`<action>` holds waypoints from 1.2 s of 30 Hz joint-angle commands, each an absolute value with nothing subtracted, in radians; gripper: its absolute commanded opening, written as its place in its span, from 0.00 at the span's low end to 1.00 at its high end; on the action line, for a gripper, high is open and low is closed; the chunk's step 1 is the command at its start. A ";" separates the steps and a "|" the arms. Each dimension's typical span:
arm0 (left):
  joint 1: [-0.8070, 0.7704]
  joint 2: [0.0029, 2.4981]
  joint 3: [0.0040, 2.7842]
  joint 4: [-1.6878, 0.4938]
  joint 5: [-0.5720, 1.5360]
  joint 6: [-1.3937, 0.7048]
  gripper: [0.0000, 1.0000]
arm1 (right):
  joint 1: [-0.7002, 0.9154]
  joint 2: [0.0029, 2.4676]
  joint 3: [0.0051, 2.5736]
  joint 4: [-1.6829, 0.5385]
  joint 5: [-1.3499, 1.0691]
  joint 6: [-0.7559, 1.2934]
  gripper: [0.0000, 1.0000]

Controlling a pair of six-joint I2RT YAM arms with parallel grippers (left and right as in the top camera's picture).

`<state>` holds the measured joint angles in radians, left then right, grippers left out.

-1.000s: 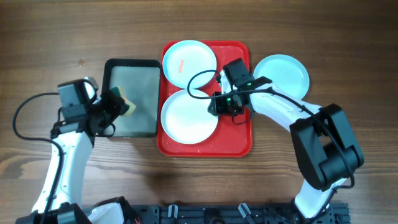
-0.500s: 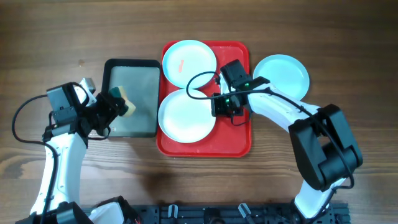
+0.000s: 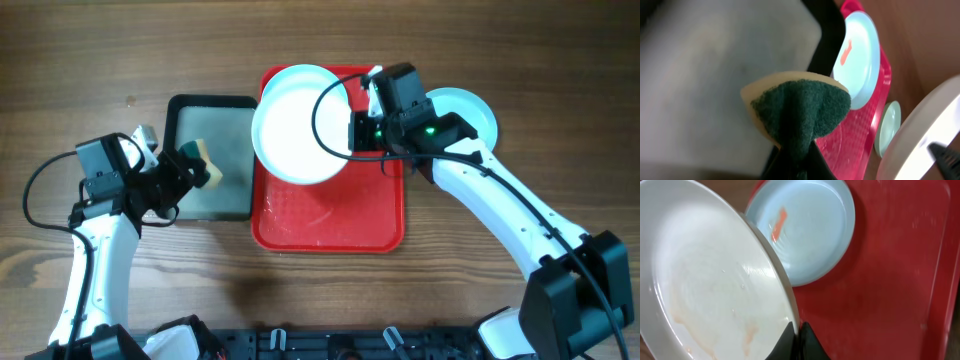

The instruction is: Clean dirty plates on tray and stack at the side

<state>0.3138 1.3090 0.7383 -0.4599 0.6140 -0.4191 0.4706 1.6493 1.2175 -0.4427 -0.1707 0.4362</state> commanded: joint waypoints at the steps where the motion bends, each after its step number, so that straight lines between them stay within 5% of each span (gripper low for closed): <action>1: 0.319 1.293 0.739 -0.495 0.650 -0.365 0.04 | 0.483 1.652 1.232 -0.353 -0.104 0.434 0.04; 15: 0.319 1.293 0.739 -0.588 0.646 -0.265 0.04 | 0.695 1.813 1.232 0.088 0.144 0.413 0.04; 22: 0.319 1.293 0.739 -0.599 0.646 -0.264 0.04 | 0.807 1.941 1.232 0.353 0.301 0.162 0.04; 36: 0.319 1.293 0.739 -0.599 0.646 -0.264 0.04 | 0.817 1.974 1.232 0.509 0.300 -0.215 0.04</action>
